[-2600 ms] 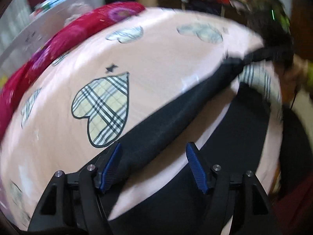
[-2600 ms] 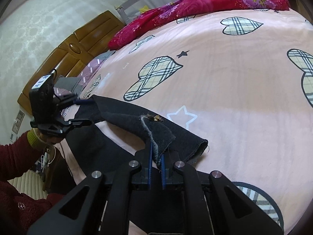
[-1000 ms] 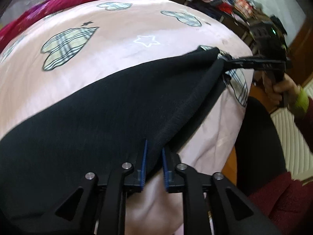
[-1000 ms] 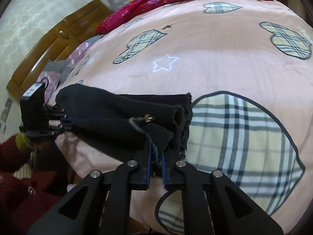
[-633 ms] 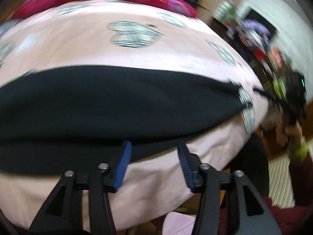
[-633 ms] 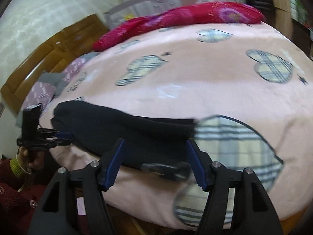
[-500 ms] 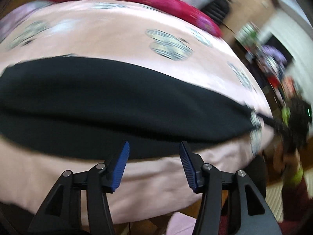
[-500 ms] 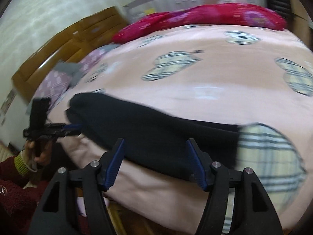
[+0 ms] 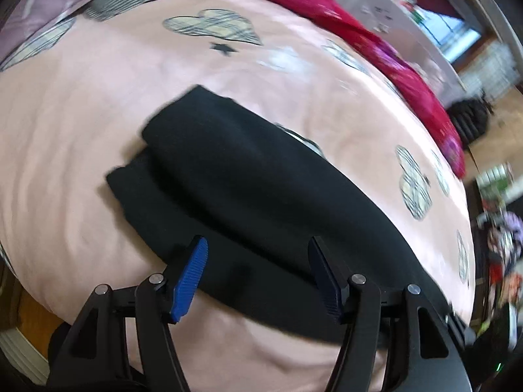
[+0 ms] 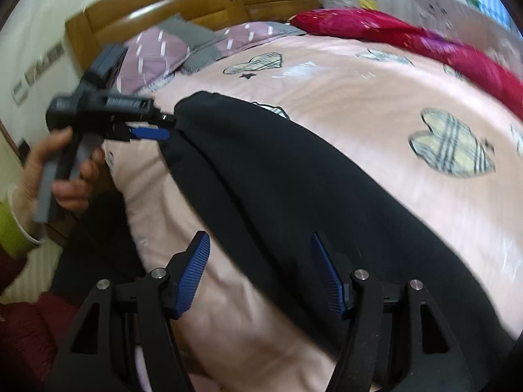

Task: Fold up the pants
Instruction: 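Open the right gripper to release the stacked legs and withdraw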

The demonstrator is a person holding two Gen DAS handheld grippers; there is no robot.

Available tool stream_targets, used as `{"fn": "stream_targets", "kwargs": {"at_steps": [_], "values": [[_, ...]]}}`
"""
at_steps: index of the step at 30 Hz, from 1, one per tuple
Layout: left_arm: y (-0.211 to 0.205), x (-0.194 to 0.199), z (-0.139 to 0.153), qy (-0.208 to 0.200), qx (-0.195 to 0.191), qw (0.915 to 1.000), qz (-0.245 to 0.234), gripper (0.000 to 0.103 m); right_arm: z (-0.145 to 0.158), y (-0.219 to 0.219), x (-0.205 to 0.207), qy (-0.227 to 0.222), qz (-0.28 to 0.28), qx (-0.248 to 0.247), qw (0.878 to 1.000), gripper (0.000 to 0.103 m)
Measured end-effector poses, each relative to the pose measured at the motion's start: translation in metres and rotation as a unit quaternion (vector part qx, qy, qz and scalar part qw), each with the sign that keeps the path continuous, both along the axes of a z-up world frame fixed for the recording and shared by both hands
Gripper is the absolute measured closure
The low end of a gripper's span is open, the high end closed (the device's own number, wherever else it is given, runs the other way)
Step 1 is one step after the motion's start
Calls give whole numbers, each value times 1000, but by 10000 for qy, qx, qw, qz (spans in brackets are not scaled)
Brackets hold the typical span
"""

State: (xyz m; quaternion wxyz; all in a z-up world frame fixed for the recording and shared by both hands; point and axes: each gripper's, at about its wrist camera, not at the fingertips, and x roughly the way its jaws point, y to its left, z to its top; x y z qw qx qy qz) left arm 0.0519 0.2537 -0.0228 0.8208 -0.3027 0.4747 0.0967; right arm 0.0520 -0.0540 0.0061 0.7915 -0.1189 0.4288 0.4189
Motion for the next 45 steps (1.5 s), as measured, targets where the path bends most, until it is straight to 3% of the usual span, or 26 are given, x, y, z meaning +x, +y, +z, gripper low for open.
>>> {"fn": "stream_targets", "kwargs": {"at_steps": [8,11,12,13,14,15,16,20,25,29,35,40,44,45], "values": [[32,11,-21,80,-85,9985,531,40,-27,41,12,-191,349,-807,9959,38],[35,13,-22,33,44,9979,640,60,-35,41,18,-213,320,-923,9950,46],[36,16,-24,36,97,9979,642,80,-37,42,20,-223,293,-939,9949,55],[35,16,-25,50,92,9980,628,90,-37,40,22,-230,272,-922,9951,64],[35,17,-26,27,68,9981,610,91,-36,38,25,-195,275,-851,9958,70],[35,17,-24,-48,94,9981,602,96,-34,36,27,-141,271,-767,9966,85],[34,16,-21,-121,143,9982,573,98,-30,33,29,-68,258,-644,9976,95],[31,-2,8,-563,270,9972,421,99,-12,27,23,-83,273,-398,9988,96],[26,-30,30,-821,377,9956,235,99,13,18,13,-149,404,-27,9991,96],[22,-43,20,-715,472,9963,118,99,12,15,9,22,510,8,9987,96],[29,-48,-15,-427,243,9986,203,99,-9,29,4,50,604,-390,9974,96],[33,-55,-25,-460,181,9986,205,96,-23,32,3,261,642,-506,9963,94],[31,-62,-15,-398,298,9986,170,85,-30,29,6,524,568,-482,9958,86],[31,-65,-11,-386,339,9986,151,76,-27,27,6,587,546,-418,9959,78]]}}
